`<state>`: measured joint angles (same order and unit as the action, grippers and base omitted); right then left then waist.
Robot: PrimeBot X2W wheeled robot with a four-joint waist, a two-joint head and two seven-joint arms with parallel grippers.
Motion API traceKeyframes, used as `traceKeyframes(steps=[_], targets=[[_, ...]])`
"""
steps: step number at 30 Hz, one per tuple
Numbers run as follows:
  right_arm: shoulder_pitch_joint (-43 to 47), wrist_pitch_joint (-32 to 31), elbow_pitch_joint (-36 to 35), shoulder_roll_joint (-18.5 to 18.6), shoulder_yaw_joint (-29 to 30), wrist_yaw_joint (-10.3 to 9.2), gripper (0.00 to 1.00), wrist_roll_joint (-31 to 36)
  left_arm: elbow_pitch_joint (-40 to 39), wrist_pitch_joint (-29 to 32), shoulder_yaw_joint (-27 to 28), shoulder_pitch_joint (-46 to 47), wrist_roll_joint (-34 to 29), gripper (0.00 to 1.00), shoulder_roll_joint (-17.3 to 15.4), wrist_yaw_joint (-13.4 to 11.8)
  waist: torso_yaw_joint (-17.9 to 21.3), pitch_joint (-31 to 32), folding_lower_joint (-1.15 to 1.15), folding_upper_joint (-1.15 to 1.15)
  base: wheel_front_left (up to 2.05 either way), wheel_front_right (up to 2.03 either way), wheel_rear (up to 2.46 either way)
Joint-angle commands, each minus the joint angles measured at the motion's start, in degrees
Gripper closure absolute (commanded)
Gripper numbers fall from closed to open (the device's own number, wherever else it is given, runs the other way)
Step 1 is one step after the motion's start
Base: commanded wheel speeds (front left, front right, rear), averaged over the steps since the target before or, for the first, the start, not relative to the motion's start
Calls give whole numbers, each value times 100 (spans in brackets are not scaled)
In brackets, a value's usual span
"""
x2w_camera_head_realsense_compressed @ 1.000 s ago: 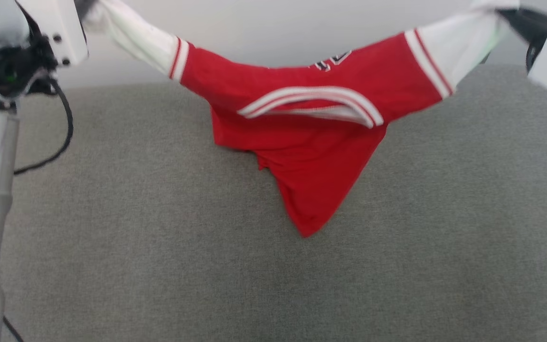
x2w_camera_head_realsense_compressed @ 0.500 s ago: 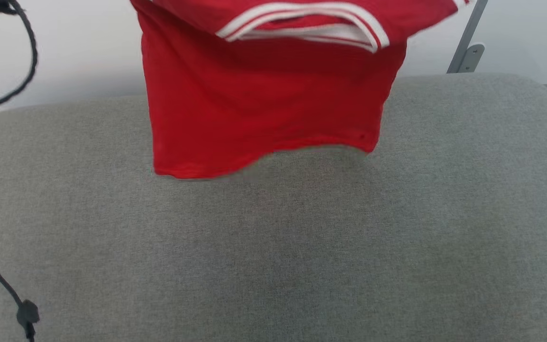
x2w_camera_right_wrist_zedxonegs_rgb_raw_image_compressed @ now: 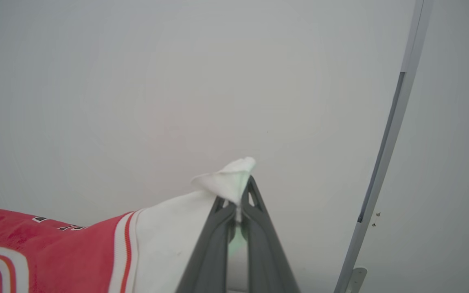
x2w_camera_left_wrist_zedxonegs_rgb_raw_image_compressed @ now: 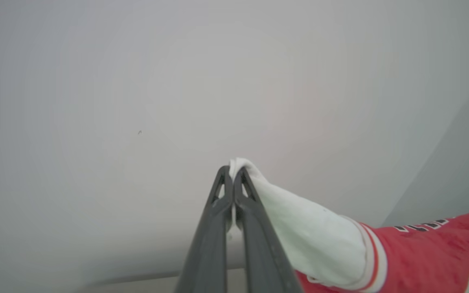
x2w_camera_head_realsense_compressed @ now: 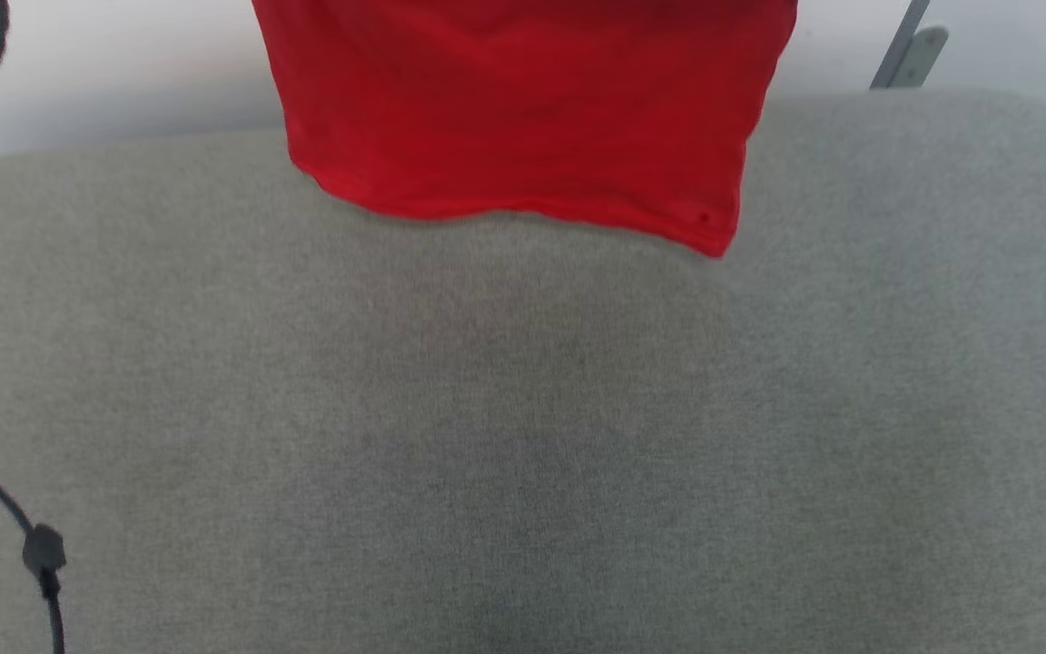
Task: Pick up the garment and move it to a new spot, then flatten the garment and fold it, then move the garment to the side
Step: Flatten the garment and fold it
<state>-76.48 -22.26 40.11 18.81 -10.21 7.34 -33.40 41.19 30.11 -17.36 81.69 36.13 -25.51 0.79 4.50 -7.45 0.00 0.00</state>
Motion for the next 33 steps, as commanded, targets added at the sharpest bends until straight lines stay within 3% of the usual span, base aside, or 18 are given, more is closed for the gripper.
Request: traceKeyframes(steps=[1,10,16,21,24,28,33], targets=[[-141,190,130,-38,-50,26,100,95,60,-212,-1,178,-66,100,24,38,-6,-270,0,0,0,0,0],[-1174,2375,1010,-207,-346,25,100,1021,724,-1909,-41,1327,-487,100,165,113,-31,-1265,0,0,0,0,0],[-1703,3473,1687,-307,-258,15,100,1665,1229,-3007,-110,1902,-717,100,268,242,-90,-1637,0,0,0,0,0],[-1911,3718,2072,-423,-139,15,100,2154,1713,-3749,-146,2073,-729,100,361,376,-187,-1913,0,0,0,0,0],[-1846,3736,2332,-523,-195,14,100,2284,2093,-3869,-291,1960,-827,100,416,423,-245,-2007,0,0,0,0,0],[-1613,3562,2715,-685,-450,14,100,2207,2639,-3762,-433,1682,-855,100,521,468,-327,-2055,0,0,0,0,0],[-1119,2994,2891,-925,-779,14,100,1606,3065,-3050,-590,1195,-759,100,644,582,-387,-1977,0,0,0,0,0]])
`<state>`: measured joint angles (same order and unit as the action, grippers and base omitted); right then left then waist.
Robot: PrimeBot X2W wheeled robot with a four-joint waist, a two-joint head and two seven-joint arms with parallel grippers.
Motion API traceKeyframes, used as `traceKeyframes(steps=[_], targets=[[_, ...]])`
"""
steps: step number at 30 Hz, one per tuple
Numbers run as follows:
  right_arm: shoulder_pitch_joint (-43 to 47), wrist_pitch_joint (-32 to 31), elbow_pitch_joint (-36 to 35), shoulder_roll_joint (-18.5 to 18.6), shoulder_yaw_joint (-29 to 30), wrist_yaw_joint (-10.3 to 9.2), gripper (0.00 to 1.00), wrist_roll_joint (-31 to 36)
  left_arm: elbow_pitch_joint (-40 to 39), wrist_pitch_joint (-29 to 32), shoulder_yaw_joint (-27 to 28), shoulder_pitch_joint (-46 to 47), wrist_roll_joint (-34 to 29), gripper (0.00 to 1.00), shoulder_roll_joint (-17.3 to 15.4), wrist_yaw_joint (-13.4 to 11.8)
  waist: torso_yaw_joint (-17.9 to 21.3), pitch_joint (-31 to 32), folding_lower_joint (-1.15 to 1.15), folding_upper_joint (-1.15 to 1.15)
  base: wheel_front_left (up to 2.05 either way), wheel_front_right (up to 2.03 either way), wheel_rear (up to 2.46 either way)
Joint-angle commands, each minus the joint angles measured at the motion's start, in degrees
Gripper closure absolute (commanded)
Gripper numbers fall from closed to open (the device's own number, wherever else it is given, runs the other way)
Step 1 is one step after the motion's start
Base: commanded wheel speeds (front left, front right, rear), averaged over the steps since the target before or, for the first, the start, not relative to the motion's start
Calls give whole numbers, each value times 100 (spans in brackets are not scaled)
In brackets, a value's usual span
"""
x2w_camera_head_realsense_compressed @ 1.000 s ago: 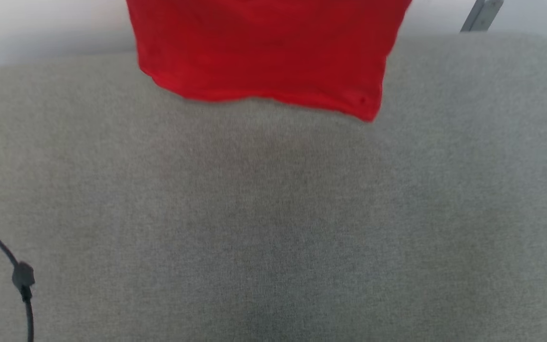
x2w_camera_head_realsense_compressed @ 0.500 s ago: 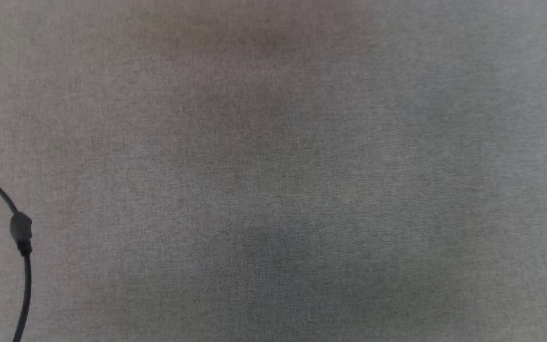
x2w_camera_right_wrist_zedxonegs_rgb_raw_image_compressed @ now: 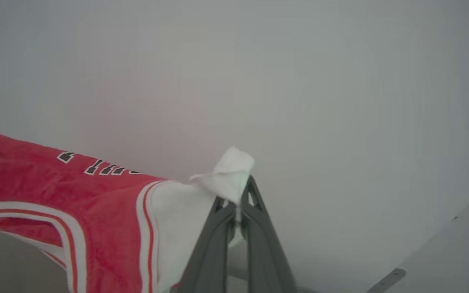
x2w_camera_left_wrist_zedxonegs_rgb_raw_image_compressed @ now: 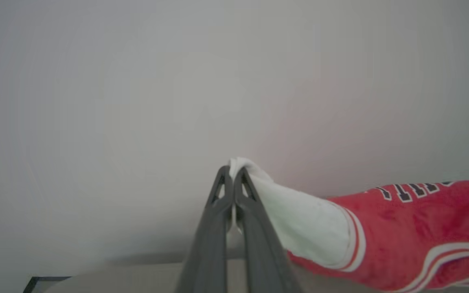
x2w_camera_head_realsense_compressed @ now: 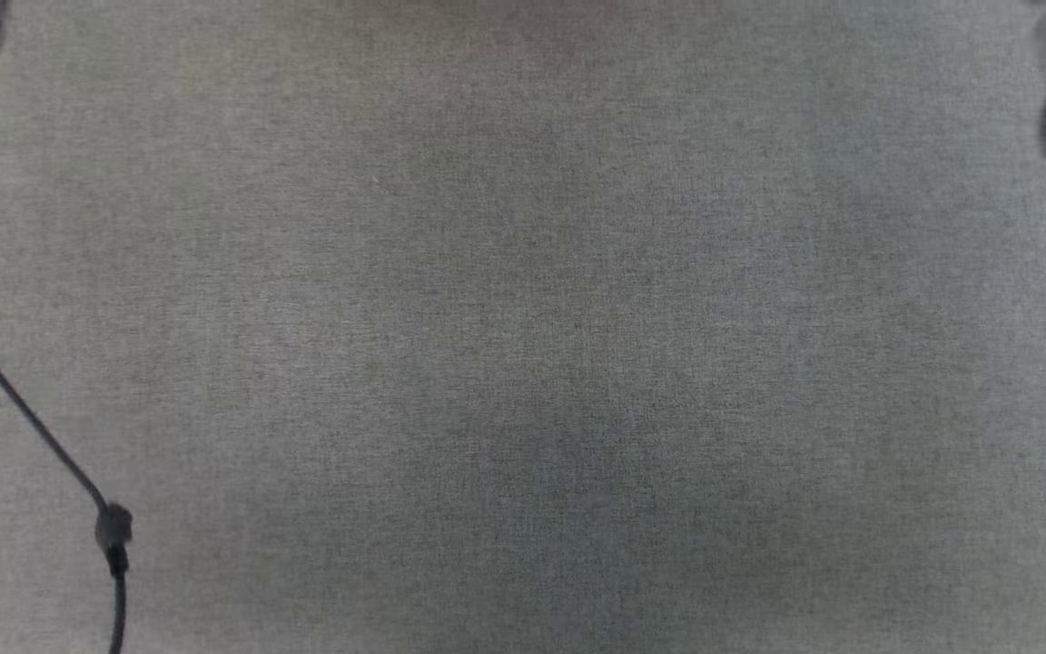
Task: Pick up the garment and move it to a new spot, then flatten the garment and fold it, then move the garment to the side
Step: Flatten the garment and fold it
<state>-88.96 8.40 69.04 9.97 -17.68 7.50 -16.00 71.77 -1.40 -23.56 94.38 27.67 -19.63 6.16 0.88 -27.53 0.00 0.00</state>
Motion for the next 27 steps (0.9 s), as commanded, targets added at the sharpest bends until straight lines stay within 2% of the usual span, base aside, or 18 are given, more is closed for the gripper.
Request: traceKeyframes(steps=[1,5,8,12,17,22,27], targets=[[129,-72,-3,-40,-32,-2,100,-134,8,101,29,-74,87,100,56,44,-25,30,0,0,0,0,0],[667,-816,-309,16,-310,-2,100,-905,142,1132,-124,-666,224,100,111,111,-69,164,0,0,0,0,0],[1180,-1442,-801,247,-587,-2,100,-1525,153,1785,-271,-1037,290,100,107,125,-103,283,0,0,0,0,0],[1948,-2356,-1691,699,-824,-2,100,-2439,-18,2254,-397,-1614,495,100,34,131,-96,458,0,0,0,0,0],[2928,-3304,-2924,1420,-1034,-1,100,-3118,-569,2572,-540,-2330,735,100,-290,132,-77,664,0,0,0,0,0],[3955,-4014,-4091,2045,-920,-1,100,-3568,-1379,2803,-426,-3188,1059,100,-743,116,-50,841,0,0,0,0,0],[4991,-4690,-5009,2458,-641,-1,100,-3904,-2847,3153,-234,-4427,1367,100,-1213,-225,-37,942,0,0,0,0,0]])
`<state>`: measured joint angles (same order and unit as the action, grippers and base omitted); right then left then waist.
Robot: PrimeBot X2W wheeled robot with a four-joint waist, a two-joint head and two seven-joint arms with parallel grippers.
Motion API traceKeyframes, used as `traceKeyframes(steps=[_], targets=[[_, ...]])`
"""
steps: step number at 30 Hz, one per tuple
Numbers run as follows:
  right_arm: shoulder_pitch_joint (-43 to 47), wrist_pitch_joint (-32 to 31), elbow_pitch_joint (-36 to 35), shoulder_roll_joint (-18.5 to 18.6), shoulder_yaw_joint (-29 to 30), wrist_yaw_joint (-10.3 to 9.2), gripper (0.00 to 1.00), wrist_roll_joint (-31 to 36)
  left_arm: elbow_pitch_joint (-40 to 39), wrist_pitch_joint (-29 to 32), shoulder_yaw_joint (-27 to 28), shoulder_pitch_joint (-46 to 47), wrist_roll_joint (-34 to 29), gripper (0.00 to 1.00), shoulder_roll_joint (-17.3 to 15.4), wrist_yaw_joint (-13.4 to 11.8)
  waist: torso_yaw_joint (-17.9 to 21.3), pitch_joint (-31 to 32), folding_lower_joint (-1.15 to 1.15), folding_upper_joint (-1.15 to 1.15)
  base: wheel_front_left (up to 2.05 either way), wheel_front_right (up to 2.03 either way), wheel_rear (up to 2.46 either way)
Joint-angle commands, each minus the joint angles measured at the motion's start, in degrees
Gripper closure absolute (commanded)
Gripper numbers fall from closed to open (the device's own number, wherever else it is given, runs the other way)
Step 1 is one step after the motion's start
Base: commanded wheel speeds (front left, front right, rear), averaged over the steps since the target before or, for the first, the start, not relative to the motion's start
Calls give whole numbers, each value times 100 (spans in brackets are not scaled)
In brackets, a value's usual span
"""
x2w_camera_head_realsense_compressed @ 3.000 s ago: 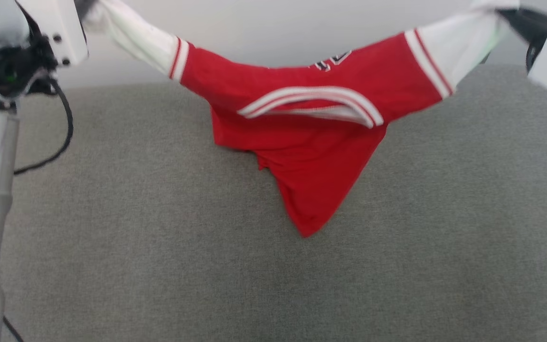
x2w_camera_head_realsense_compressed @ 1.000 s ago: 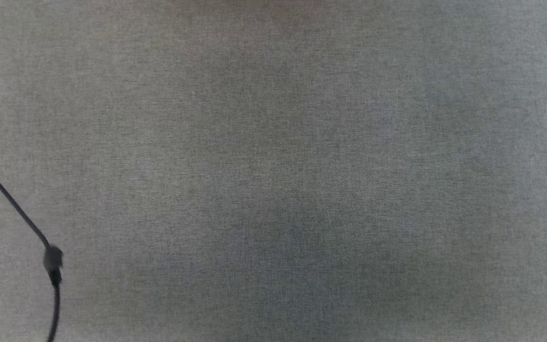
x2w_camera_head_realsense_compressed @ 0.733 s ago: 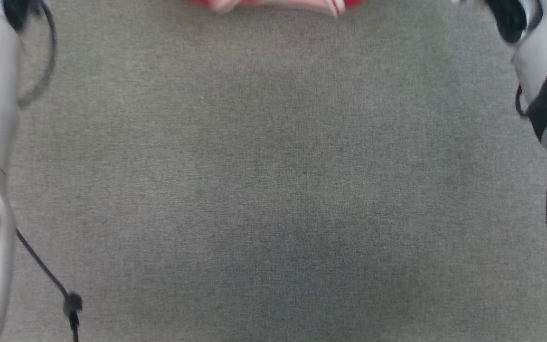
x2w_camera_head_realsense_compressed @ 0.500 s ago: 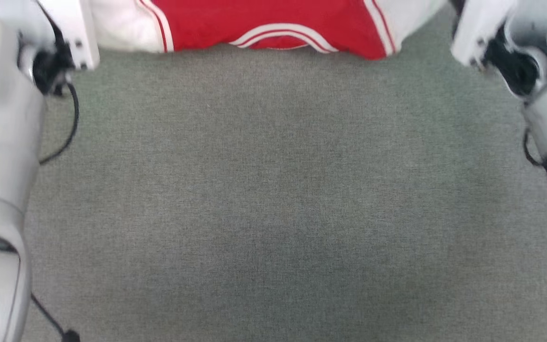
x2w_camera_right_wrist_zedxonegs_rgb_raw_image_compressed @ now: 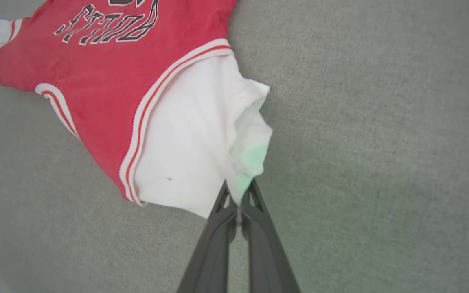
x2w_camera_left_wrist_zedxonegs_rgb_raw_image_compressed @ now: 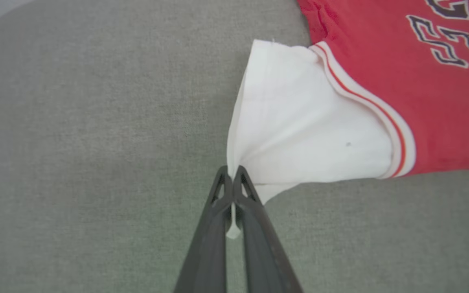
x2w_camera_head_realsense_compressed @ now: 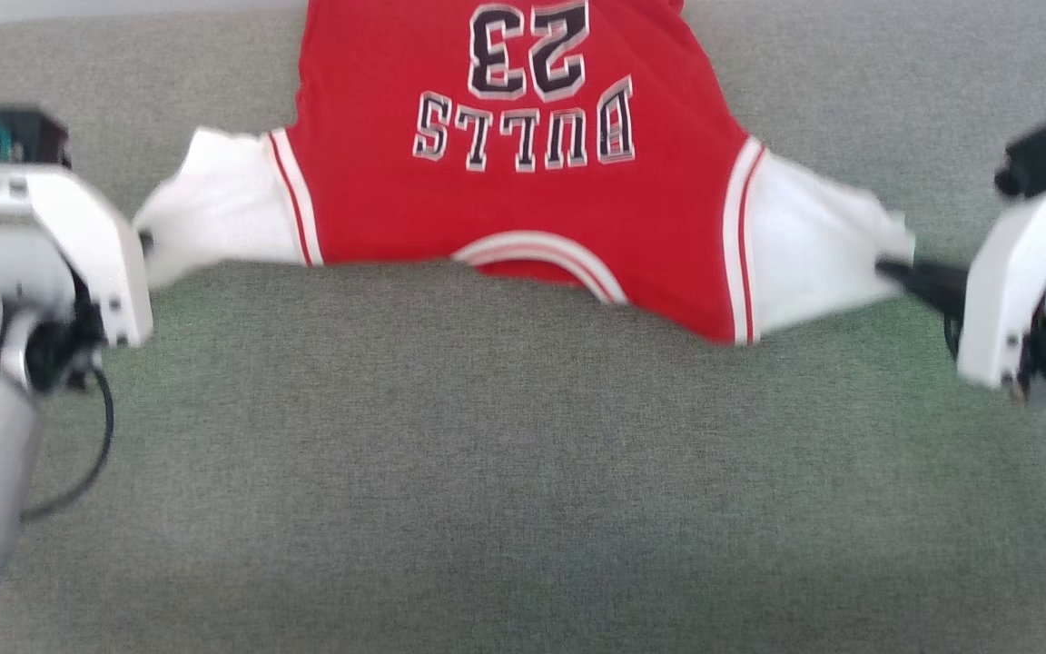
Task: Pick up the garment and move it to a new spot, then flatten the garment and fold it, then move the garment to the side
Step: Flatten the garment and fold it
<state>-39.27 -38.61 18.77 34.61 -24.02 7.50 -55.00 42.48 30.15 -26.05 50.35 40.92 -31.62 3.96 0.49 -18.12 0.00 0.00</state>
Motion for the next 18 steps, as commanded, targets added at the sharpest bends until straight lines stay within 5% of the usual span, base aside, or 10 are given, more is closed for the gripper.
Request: traceKeyframes(steps=[1,11,14,18], targets=[[215,-109,-147,69,54,-2,100,-38,-307,88,59,-325,93,100,-105,-150,-2,10,0,0,0,0,0],[2202,-1328,-1602,299,792,-2,100,-277,-4636,1146,638,-3830,635,100,-1181,-2319,-3,-8,0,0,0,0,0],[2757,-1670,-1890,204,1073,-2,100,-244,-5469,1296,756,-4588,709,100,-1369,-2796,-10,-23,0,0,0,0,0],[3274,-2066,-2134,80,1382,-1,100,-202,-5949,1393,806,-5123,753,100,-1477,-3098,-40,-29,0,0,0,0,0]])
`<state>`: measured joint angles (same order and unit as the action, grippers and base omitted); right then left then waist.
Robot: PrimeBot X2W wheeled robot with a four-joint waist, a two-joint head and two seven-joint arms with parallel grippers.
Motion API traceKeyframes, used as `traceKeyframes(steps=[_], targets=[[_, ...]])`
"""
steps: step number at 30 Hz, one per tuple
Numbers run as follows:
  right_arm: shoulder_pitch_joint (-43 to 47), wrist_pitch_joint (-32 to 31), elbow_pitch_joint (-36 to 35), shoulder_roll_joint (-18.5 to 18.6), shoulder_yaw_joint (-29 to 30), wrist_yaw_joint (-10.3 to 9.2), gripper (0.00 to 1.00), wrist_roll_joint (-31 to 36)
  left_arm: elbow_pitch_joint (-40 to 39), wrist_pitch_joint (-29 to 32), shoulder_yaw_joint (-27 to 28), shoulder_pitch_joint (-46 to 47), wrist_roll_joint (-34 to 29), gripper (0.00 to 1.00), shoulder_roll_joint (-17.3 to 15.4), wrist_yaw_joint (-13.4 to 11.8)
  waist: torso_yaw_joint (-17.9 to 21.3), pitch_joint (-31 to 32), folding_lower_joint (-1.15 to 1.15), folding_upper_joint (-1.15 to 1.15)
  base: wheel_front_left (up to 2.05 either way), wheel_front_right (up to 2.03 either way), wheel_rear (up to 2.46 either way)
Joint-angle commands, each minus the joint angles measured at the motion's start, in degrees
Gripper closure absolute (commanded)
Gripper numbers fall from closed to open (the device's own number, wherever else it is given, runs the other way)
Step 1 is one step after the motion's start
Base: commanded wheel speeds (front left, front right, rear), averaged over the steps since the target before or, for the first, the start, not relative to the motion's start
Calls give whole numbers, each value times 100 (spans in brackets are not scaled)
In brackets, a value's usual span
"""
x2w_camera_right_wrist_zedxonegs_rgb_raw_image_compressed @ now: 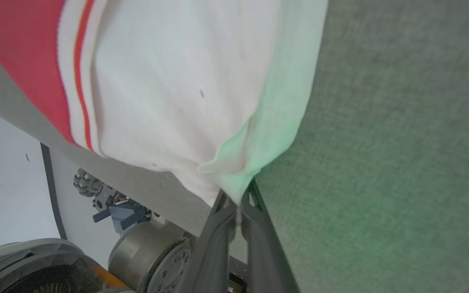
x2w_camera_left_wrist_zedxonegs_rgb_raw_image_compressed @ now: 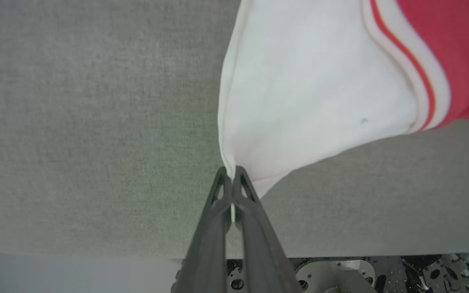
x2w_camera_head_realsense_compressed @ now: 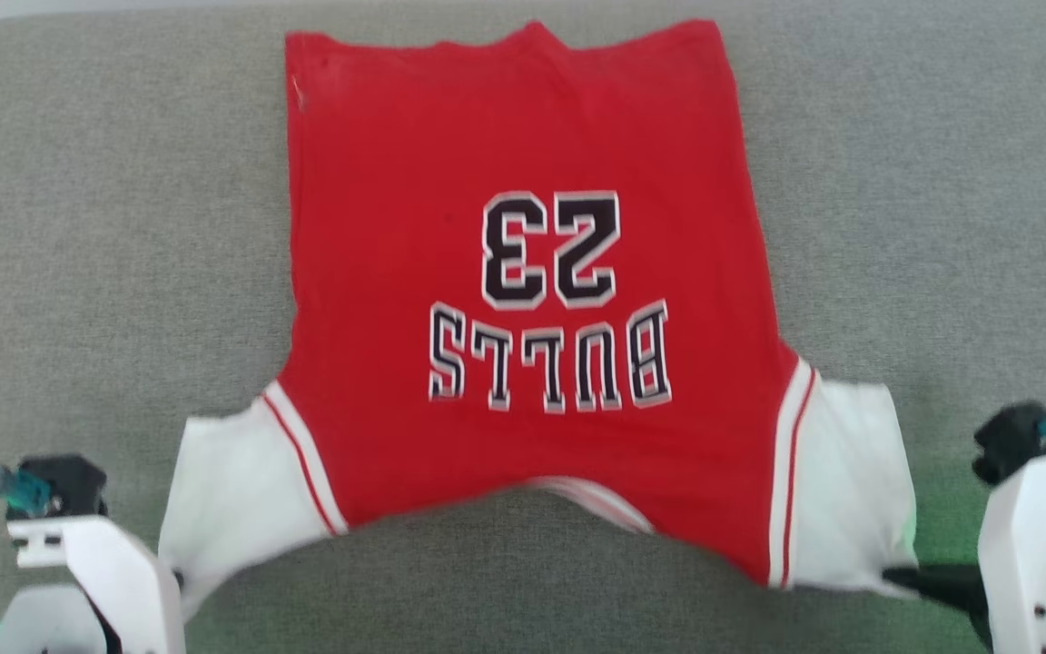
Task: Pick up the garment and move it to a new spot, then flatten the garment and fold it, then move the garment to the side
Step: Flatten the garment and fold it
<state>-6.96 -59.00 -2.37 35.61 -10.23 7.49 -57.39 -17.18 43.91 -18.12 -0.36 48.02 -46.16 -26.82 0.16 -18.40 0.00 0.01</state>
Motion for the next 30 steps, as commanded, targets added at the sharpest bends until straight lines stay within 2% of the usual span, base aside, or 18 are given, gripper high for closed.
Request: traceKeyframes(steps=[1,4,7,8,9,10,18,21,27,30], targets=[[205,-156,-103,-76,112,0,100,71,-88,54,16,-178,30,100,-61,-93,-19,-2,0,-1,0,0,0],[555,-334,-414,-298,408,0,100,260,-308,-98,68,-286,-11,100,-27,-127,-51,-19,0,-1,0,0,0],[720,-279,-672,-549,572,0,100,582,-310,-307,24,-265,-20,100,85,32,-61,-24,0,-1,0,0,0],[749,-227,-726,-621,610,0,64,708,-292,-383,11,-214,-47,100,121,81,-63,-25,0,-1,0,0,0],[765,-201,-782,-689,620,0,12,821,-281,-452,0,-169,-57,100,181,128,-67,-26,0,-1,0,0,0],[757,-157,-838,-766,662,0,0,919,-260,-516,-24,-137,-44,100,241,183,-74,-24,0,-1,0,0,0],[205,469,-1797,-1123,1316,0,0,1733,-89,-937,-256,178,-140,100,571,566,-216,-109,0,-1,0,0,0],[-223,822,-1867,-1341,1438,0,0,1963,-48,-1003,-322,300,-190,100,641,637,-292,-188,0,-1,0,0,0],[-1483,1592,-1043,-1462,1229,0,0,2409,53,-1119,-490,601,-253,100,867,794,-522,-419,0,-1,0,0,0],[-2188,1937,-346,-1319,1040,0,0,2609,141,-1172,-589,763,-268,100,990,906,-702,-546,0,-1,0,0,0]])
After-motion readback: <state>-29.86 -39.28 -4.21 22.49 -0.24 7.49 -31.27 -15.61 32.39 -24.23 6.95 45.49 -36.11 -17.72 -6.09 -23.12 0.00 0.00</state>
